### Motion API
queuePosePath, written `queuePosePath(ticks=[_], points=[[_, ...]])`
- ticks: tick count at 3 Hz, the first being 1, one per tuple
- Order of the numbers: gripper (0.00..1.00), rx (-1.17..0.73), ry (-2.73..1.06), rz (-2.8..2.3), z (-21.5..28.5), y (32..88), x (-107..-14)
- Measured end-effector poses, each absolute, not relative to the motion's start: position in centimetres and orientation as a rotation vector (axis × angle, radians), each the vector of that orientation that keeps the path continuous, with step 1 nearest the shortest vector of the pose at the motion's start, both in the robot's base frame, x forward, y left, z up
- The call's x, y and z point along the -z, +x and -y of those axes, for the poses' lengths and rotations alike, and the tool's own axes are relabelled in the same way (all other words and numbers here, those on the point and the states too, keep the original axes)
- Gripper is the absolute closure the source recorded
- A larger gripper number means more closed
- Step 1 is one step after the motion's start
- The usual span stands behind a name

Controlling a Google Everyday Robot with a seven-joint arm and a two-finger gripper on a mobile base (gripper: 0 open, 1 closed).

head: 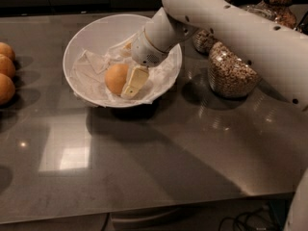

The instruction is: Pick orange from white bowl

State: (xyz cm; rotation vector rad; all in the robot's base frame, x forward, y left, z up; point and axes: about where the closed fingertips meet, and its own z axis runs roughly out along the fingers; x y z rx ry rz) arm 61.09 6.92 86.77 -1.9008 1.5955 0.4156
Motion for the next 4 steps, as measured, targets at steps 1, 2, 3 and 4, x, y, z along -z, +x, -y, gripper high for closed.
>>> queuePosePath(ticks=[1, 2, 3, 4], points=[[0.19, -0.441, -1.905, -1.595, -7.4, 61.1, -86.2], [0.19, -0.472, -1.914, -1.585, -8.1, 61.1, -85.8], [0.2, -0.504, -1.926, -1.571, -9.1, 60.8, -85.3], [0.39, -0.504, -1.926, -1.571, -9.1, 60.8, -85.3]])
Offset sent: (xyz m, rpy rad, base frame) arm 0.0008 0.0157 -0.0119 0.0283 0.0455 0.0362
